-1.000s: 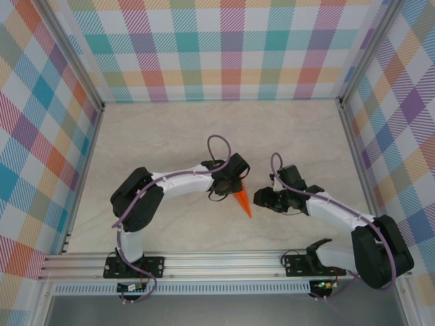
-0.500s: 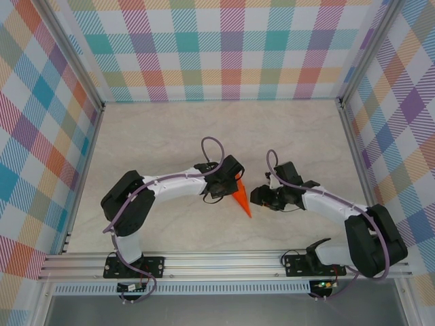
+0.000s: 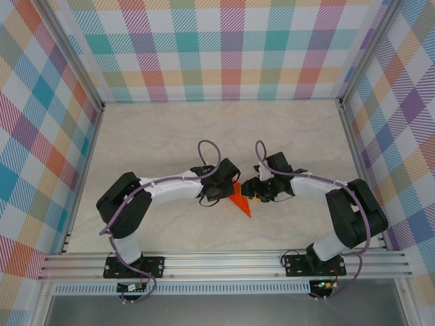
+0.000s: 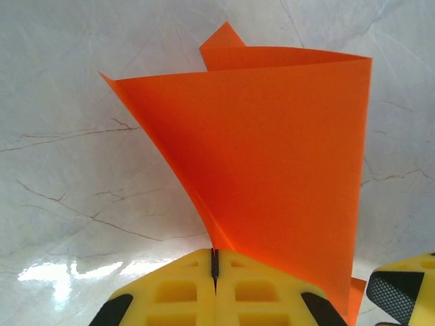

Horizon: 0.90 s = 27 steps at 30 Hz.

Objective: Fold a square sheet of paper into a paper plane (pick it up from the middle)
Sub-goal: Turn over a paper plane at the center of the table.

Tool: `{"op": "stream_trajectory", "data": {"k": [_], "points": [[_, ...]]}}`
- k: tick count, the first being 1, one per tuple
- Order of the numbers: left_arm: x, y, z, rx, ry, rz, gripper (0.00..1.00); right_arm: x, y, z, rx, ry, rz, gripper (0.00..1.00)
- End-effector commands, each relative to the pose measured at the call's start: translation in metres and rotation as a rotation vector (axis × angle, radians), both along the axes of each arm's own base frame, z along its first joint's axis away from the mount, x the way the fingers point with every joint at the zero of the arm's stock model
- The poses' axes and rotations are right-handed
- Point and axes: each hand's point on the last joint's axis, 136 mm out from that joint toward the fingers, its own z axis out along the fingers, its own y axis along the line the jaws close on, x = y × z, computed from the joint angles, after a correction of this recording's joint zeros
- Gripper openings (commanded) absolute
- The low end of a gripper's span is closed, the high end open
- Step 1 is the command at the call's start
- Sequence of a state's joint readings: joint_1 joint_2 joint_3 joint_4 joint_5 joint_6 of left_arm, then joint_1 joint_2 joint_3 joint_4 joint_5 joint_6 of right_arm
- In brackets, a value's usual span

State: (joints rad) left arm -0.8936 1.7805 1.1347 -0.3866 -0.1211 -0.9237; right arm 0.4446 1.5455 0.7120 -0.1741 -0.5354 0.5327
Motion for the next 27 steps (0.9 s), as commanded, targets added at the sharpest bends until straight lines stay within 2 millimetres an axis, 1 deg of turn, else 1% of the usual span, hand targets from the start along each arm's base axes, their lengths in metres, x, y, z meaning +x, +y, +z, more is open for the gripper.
{"op": "stream_trajectory", "data": {"k": [1, 4, 10, 17, 21, 27], "points": [[0.004, 0.002, 0.011, -0.014, -0.027, -0.006, 0.00, 0.006, 0.010, 0.009, 0.050, -0.030, 0.055, 0.51], [0.003, 0.001, 0.010, -0.019, -0.022, -0.008, 0.00, 0.006, 0.013, 0.007, 0.066, -0.016, 0.070, 0.51], [0.003, 0.000, 0.010, -0.024, -0.023, -0.009, 0.00, -0.001, 0.019, 0.010, 0.099, -0.023, 0.102, 0.52], [0.003, -0.001, 0.011, -0.032, -0.021, -0.011, 0.00, -0.006, 0.020, 0.003, 0.079, -0.023, 0.115, 0.52], [0.004, -0.002, 0.011, -0.034, -0.024, -0.010, 0.00, -0.009, 0.020, 0.000, 0.060, -0.025, 0.128, 0.49], [0.003, -0.004, 0.012, -0.044, -0.023, -0.015, 0.00, -0.010, 0.015, -0.013, -0.030, -0.036, 0.135, 0.44]]}}
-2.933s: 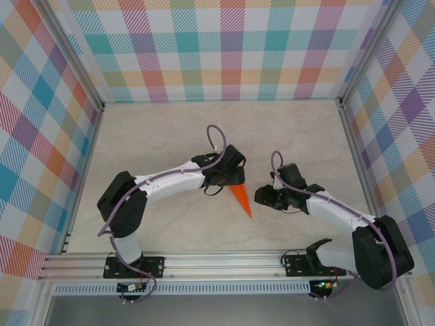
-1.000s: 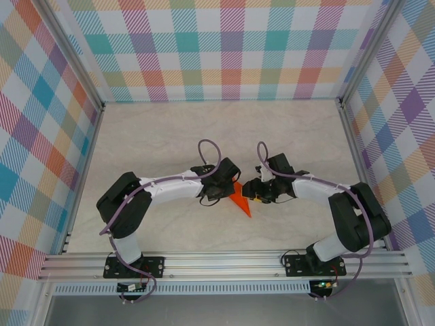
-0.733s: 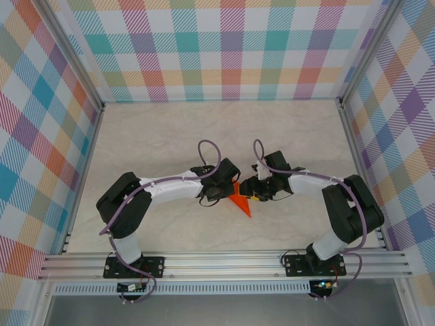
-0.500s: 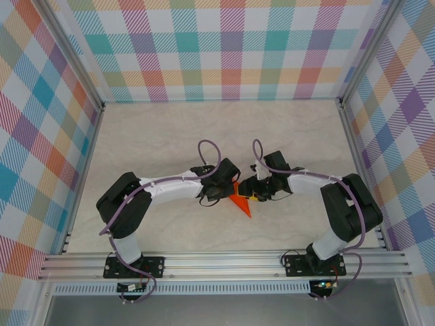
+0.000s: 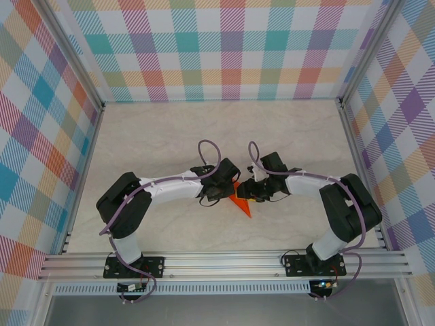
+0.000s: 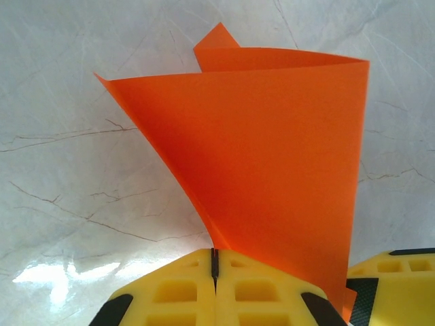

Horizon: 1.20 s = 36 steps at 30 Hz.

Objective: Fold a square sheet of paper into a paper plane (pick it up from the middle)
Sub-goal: Turn over a paper plane at the center of the table.

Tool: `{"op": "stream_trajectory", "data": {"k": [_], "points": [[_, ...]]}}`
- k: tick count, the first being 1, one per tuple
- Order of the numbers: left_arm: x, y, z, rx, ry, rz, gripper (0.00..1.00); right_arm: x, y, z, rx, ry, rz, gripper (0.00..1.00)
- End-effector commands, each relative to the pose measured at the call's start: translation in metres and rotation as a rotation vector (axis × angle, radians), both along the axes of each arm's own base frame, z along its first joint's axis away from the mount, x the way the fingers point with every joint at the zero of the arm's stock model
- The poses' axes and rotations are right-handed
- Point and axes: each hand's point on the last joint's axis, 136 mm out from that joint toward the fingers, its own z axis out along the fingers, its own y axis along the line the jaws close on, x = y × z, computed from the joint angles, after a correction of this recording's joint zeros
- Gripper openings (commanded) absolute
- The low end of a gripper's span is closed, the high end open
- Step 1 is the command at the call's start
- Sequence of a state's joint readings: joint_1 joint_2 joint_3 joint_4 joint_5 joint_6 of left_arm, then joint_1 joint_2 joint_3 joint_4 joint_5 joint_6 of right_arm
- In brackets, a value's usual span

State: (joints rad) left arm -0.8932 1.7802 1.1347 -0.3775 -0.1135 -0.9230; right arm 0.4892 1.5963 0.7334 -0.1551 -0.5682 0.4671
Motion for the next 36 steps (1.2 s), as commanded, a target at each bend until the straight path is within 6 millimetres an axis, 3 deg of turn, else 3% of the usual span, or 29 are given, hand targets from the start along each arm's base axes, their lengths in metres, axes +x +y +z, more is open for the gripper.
{"op": "stream_trajectory", "data": {"k": [1, 36], "points": [[0.003, -0.001, 0.011, -0.032, -0.022, -0.011, 0.00, -0.003, -0.003, -0.011, -0.059, -0.018, 0.032, 0.43], [0.001, -0.003, 0.017, -0.047, -0.029, -0.031, 0.05, -0.006, -0.002, -0.021, -0.193, -0.103, 0.090, 0.17]]}}
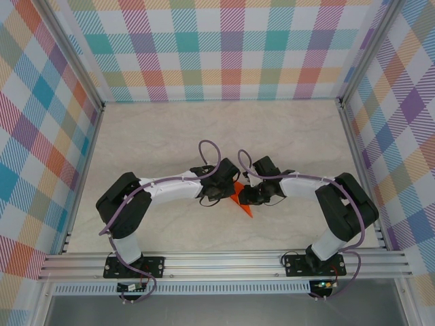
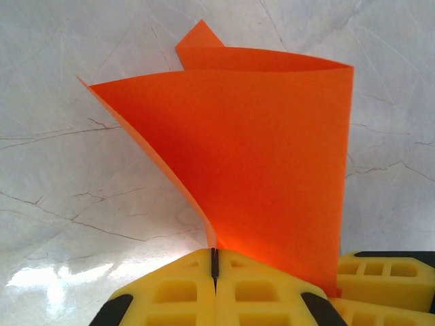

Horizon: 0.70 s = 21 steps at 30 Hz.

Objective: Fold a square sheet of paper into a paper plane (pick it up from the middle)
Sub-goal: Turn over a paper plane at the center of the table.

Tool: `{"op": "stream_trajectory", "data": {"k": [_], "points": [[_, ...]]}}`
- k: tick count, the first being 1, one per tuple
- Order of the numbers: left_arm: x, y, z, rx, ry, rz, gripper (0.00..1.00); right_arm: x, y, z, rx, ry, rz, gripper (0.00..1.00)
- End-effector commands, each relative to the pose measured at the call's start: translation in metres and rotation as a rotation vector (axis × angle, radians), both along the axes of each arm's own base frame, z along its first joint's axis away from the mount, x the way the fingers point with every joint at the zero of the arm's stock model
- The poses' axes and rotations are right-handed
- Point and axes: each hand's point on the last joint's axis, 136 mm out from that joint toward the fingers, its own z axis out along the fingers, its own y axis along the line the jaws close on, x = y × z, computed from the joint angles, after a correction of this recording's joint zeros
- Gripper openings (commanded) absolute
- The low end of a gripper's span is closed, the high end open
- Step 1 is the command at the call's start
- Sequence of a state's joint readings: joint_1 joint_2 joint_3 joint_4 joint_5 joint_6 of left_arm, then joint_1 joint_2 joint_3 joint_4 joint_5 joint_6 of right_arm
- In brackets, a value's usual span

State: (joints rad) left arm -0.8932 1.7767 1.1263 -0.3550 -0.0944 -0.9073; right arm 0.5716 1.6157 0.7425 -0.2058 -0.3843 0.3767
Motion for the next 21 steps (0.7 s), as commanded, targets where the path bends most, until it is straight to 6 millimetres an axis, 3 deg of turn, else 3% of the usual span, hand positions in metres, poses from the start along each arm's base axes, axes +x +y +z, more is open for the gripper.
{"op": "stream_trajectory", "data": {"k": [1, 5, 8, 11, 12, 14, 18, 21], "points": [[0.002, 0.001, 0.017, -0.030, -0.029, -0.010, 0.05, 0.003, 0.001, 0.003, -0.022, -0.016, 0.014, 0.17], [0.003, 0.000, 0.021, -0.041, -0.039, -0.011, 0.08, 0.004, -0.003, 0.008, -0.041, -0.032, 0.006, 0.12], [0.003, -0.002, 0.026, -0.058, -0.047, -0.018, 0.19, 0.005, -0.009, 0.010, -0.067, -0.039, -0.012, 0.09], [0.004, -0.005, 0.034, -0.077, -0.063, -0.030, 0.22, 0.005, -0.014, 0.014, -0.089, -0.049, -0.033, 0.07], [0.004, -0.005, 0.037, -0.083, -0.069, -0.033, 0.28, 0.006, -0.016, 0.017, -0.097, -0.055, -0.044, 0.06], [0.004, -0.005, 0.044, -0.099, -0.087, -0.040, 0.32, 0.007, -0.017, 0.021, -0.099, -0.065, -0.054, 0.06], [0.002, 0.005, 0.062, -0.116, -0.136, -0.034, 0.46, 0.012, -0.024, 0.030, -0.138, -0.089, -0.095, 0.06], [0.000, 0.020, 0.073, -0.104, -0.176, -0.006, 0.50, 0.016, -0.032, 0.037, -0.208, -0.123, -0.138, 0.06]]}}
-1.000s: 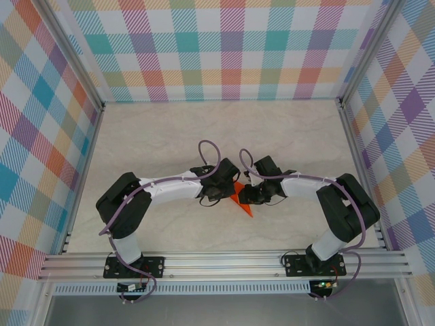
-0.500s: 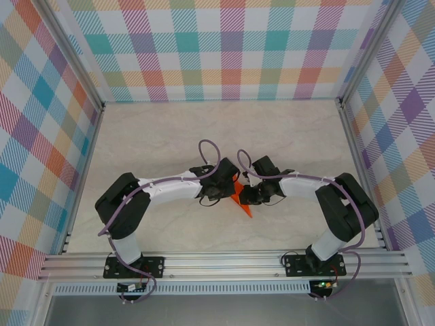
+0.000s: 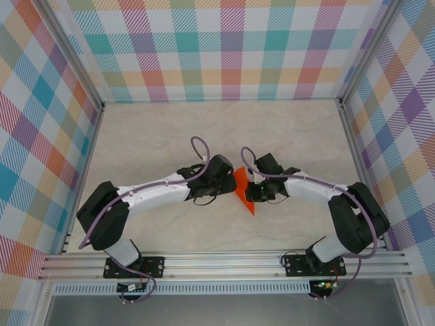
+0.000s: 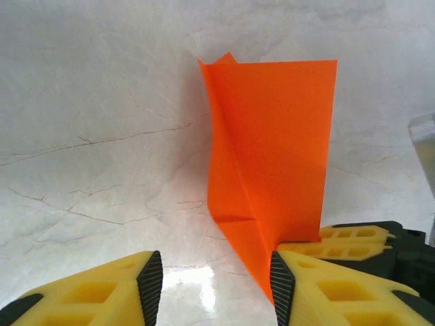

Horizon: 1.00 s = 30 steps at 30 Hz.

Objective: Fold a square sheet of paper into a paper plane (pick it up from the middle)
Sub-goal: Turn over a paper plane at the center of the table.

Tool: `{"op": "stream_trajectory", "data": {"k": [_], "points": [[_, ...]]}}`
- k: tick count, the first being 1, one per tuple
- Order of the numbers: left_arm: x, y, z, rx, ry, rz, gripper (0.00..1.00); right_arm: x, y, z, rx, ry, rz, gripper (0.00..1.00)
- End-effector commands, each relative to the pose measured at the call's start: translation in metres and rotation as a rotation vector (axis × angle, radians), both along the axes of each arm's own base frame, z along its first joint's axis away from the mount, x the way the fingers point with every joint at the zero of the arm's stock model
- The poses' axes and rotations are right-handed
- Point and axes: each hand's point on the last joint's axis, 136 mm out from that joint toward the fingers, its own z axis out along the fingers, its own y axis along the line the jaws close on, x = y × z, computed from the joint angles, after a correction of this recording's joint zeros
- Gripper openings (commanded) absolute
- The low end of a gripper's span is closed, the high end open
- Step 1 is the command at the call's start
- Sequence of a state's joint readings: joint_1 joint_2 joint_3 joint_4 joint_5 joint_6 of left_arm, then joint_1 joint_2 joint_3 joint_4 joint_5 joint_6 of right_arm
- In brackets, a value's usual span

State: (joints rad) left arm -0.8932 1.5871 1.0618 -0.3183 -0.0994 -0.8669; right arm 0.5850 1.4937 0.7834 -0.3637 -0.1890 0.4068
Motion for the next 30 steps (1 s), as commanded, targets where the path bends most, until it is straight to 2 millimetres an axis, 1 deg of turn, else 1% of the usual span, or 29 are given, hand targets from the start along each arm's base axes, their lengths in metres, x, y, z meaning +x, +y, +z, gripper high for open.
{"op": "stream_trajectory", "data": {"k": [1, 5, 8, 9, 13, 16, 19, 25, 30], "points": [[0.001, 0.023, 0.020, 0.003, -0.067, 0.045, 0.52, 0.009, -0.011, 0.017, -0.095, -0.049, -0.068, 0.06], [-0.003, 0.052, 0.021, 0.014, -0.091, 0.124, 0.58, 0.018, -0.022, 0.026, -0.236, -0.088, -0.125, 0.04], [-0.006, 0.069, 0.017, 0.001, -0.086, 0.168, 0.60, 0.023, -0.028, 0.025, -0.355, -0.070, -0.192, 0.06], [-0.007, 0.074, 0.016, -0.003, -0.083, 0.181, 0.60, 0.025, -0.026, 0.023, -0.371, -0.064, -0.202, 0.07], [-0.011, 0.089, 0.012, -0.016, -0.074, 0.219, 0.62, 0.032, -0.002, 0.014, -0.344, -0.026, -0.202, 0.08], [-0.015, 0.095, 0.012, -0.019, -0.070, 0.224, 0.62, 0.037, 0.010, 0.007, -0.357, -0.005, -0.205, 0.09], [-0.018, 0.100, 0.012, -0.015, -0.068, 0.230, 0.63, 0.043, 0.015, 0.000, -0.378, 0.008, -0.223, 0.10], [-0.020, 0.105, 0.010, -0.021, -0.064, 0.243, 0.64, 0.047, 0.021, -0.009, -0.373, 0.020, -0.242, 0.13], [-0.019, 0.102, 0.008, -0.025, -0.059, 0.235, 0.64, 0.042, 0.019, -0.028, -0.394, 0.059, -0.242, 0.16]]}}
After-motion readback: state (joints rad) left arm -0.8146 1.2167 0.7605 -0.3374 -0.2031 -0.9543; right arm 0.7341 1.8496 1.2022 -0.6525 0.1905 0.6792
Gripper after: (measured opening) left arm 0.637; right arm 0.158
